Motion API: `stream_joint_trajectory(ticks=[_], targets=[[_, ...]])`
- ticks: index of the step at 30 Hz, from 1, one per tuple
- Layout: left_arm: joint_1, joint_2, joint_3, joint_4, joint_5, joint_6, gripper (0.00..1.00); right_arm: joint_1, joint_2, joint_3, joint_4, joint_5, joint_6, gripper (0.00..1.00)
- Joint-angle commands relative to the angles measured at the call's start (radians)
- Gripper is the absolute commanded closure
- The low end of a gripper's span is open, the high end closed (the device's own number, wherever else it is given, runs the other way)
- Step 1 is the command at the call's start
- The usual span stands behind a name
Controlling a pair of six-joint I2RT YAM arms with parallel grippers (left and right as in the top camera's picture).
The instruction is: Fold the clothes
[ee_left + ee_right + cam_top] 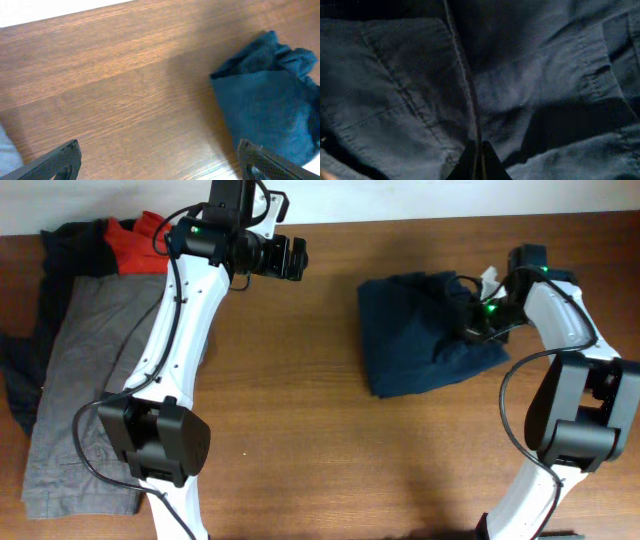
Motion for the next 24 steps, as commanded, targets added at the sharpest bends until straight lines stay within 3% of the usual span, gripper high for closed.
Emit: stream_joint_trajectory(ticks=[1, 6, 11, 13, 24], targets=[[0.000, -0.026, 0.017, -0.006, -0.065, 0.020, 0.01, 0.008, 0.009, 0.020, -0.003, 0.089, -0.034, 0.96], [0.000, -0.026, 0.017, -0.005, -0.068, 0.024, 0.01, 0.007, -0.004, 0.045, -0.008, 0.023, -0.077, 0.96], [0.000, -0.026, 0.017, -0.005, -0.068, 0.042, 0.01, 0.019, -0.042, 0.209, -0.159, -0.040, -0.130, 0.96], [0.000, -0.026, 0.017, -0.002, -0.067, 0.042, 0.01, 0.067, -0.044, 0.278, -0.211, -0.039, -0.137, 0.96], [0.110, -0.026, 0.017, 0.003, -0.063, 0.034, 0.01, 0.331, -0.044, 0.281, -0.197, -0.047, -0.083, 0.96]])
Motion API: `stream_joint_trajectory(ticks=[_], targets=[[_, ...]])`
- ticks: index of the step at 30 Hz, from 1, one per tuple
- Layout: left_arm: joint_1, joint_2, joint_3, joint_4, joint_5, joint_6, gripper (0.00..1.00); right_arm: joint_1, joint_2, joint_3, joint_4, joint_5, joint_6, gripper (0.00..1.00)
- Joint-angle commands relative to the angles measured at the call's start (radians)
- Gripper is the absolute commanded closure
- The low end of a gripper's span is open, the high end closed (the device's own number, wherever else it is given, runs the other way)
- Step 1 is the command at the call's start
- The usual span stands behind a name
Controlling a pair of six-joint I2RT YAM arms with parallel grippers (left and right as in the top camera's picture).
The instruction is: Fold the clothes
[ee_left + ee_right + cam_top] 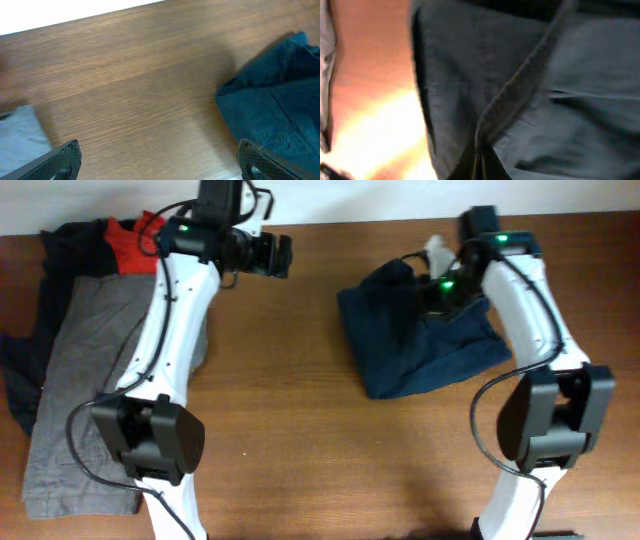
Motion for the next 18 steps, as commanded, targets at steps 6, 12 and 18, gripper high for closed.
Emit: stream_joint_trajectory(ticks=[6, 12, 18], targets=[[0.193, -0.026, 0.017, 0.006, 0.000, 0.008, 0.01, 0.258, -0.028, 0.069, 0.051, -0.021, 0.102, 0.96], [0.264, -0.026, 0.017, 0.010, 0.004, 0.008, 0.01, 0.388, -0.028, 0.165, 0.116, -0.020, 0.169, 0.96], [0.279, -0.026, 0.017, 0.035, 0.004, 0.008, 0.01, 0.457, -0.028, 0.216, 0.199, -0.019, 0.215, 0.96]])
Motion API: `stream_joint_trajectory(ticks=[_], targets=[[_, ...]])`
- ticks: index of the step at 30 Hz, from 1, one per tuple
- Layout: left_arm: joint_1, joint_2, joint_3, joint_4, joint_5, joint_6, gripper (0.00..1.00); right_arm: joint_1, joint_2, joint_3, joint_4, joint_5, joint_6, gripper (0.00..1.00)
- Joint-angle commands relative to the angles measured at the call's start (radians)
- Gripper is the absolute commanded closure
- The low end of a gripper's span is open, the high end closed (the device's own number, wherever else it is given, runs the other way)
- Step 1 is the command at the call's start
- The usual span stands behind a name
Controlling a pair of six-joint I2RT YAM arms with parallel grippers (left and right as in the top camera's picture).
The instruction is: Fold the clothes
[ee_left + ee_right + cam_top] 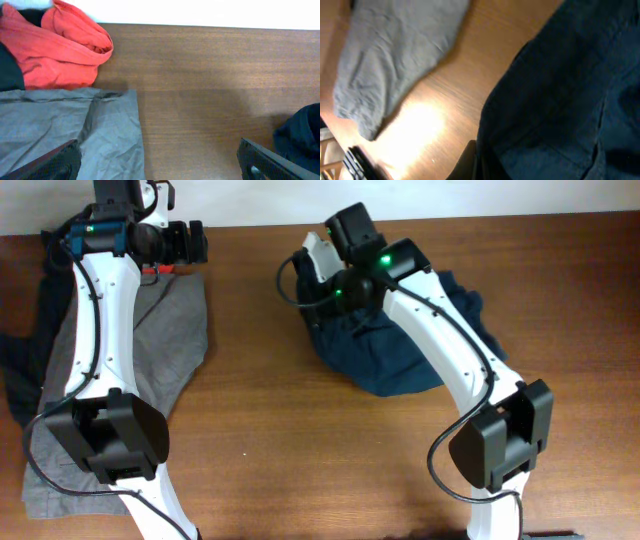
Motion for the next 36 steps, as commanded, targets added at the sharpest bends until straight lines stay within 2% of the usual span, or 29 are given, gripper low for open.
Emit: stream_joint_trajectory(ticks=[1, 6, 9, 11, 19, 25, 30, 36], targets=[[0.010, -0.026, 0.017, 0.013, 0.004, 0.008, 0.01, 0.039, -0.028, 0.052, 0.036, -0.013, 0.041, 0.96], [0.010, -0.026, 0.017, 0.031, 0.003, 0.008, 0.01, 0.036, -0.028, 0.089, 0.010, -0.010, 0.052, 0.96], [0.010, -0.026, 0.017, 0.032, 0.003, 0.008, 0.01, 0.015, -0.028, 0.128, -0.050, 0.060, 0.052, 0.96], [0.010, -0.026, 0.017, 0.031, 0.003, 0.009, 0.01, -0.032, -0.028, 0.148, -0.107, 0.122, 0.051, 0.96], [0.010, -0.026, 0.017, 0.031, 0.003, 0.009, 0.01, -0.339, -0.017, 0.120, -0.274, 0.171, 0.039, 0.96], [0.010, -0.026, 0.017, 0.027, 0.003, 0.009, 0.01, -0.476, -0.014, -0.088, -0.248, 0.200, 0.009, 0.96], [0.009, -0.026, 0.017, 0.023, 0.003, 0.009, 0.01, -0.540, -0.014, -0.325, -0.093, 0.200, 0.010, 0.96], [0.009, -0.026, 0.017, 0.019, 0.003, 0.009, 0.01, -0.634, -0.014, -0.464, 0.018, 0.200, 0.010, 0.96]])
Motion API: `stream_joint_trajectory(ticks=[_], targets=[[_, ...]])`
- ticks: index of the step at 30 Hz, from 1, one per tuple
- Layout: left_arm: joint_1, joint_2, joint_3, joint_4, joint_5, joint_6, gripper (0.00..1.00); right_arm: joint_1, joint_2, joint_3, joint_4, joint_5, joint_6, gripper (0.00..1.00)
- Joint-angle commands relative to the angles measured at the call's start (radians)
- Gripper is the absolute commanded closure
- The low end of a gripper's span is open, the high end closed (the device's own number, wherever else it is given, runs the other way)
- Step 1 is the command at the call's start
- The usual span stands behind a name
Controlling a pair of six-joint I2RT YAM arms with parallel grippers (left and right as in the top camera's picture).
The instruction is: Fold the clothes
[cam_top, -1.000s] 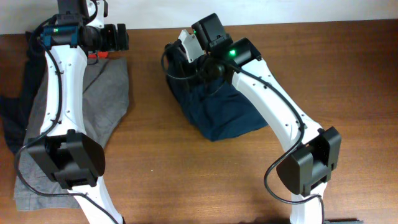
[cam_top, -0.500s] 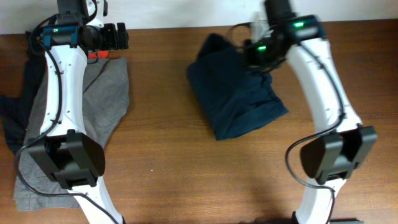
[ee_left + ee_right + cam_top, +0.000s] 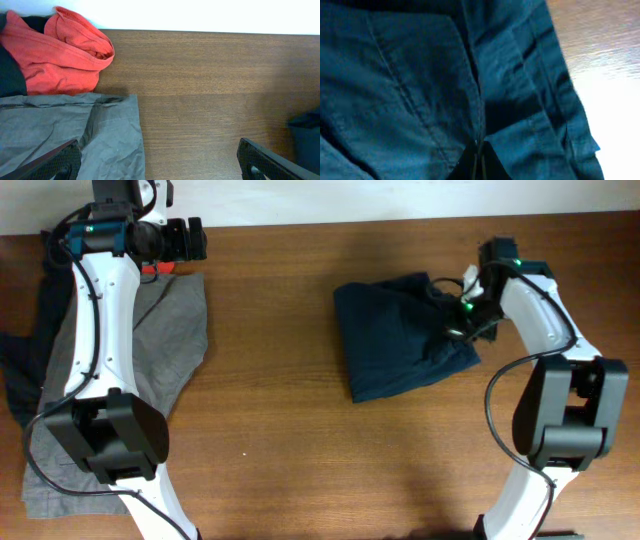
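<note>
A dark blue garment (image 3: 400,335) lies folded into a rough rectangle right of the table's middle. My right gripper (image 3: 462,320) is at its right edge, shut on a seam of the blue garment (image 3: 479,115), the cloth filling the right wrist view. My left gripper (image 3: 190,240) hangs open at the far left back, over the top edge of a grey garment (image 3: 130,370). Its fingers (image 3: 60,160) frame the grey garment (image 3: 65,130) and bare wood. A red garment (image 3: 60,52) lies bunched just beyond it.
A pile of clothes covers the left end: the grey garment, the red one (image 3: 155,268) and a dark one (image 3: 45,310) under them. The wooden table (image 3: 300,440) runs between the pile and the blue garment. A white wall (image 3: 200,15) borders the back edge.
My right gripper has moved from the table's middle back to the right, with the blue garment's edge in it. The garment now lies flatter and further right. The left arm has not moved.
First my right gripper held the blue garment at its right side while the left hovered open near the middle back. Then the right one was further left with the cloth, then at the table's middle. The left went back to the pile. Now the blue garment lies folded.
</note>
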Motion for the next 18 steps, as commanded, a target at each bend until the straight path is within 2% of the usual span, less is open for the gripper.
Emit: stream_joint_trajectory(ticks=[1, 2, 3, 4, 5, 7, 9, 14, 18], targets=[[0.007, -0.026, 0.017, -0.002, 0.003, 0.009, 0.01, -0.059, -0.015, -0.061, 0.034, 0.010, -0.010, 0.95], [0.007, -0.026, 0.017, -0.002, 0.003, 0.009, 0.01, -0.064, -0.014, -0.066, 0.034, 0.009, -0.022, 0.79], [0.007, -0.026, 0.017, -0.002, 0.003, 0.009, 0.01, -0.069, -0.014, -0.068, 0.030, 0.010, -0.052, 0.41], [0.007, -0.026, 0.017, -0.002, 0.003, 0.009, 0.01, -0.071, -0.014, -0.068, 0.027, 0.009, -0.075, 0.25], [0.007, -0.026, 0.017, -0.002, 0.003, 0.009, 0.01, -0.078, -0.015, -0.058, 0.014, 0.005, -0.099, 0.16], [0.007, -0.026, 0.017, -0.005, 0.003, 0.009, 0.01, -0.091, -0.015, -0.033, -0.005, -0.003, -0.124, 0.08], [0.007, -0.026, 0.017, -0.012, 0.003, 0.009, 0.01, -0.105, -0.015, -0.008, -0.001, -0.017, -0.151, 0.04], [0.007, -0.026, 0.017, -0.017, 0.003, 0.009, 0.01, -0.119, 0.014, -0.002, 0.085, -0.081, -0.319, 0.03], [0.005, -0.026, 0.017, -0.017, 0.003, 0.009, 0.01, -0.115, 0.082, -0.002, 0.117, -0.084, -0.381, 0.04]])
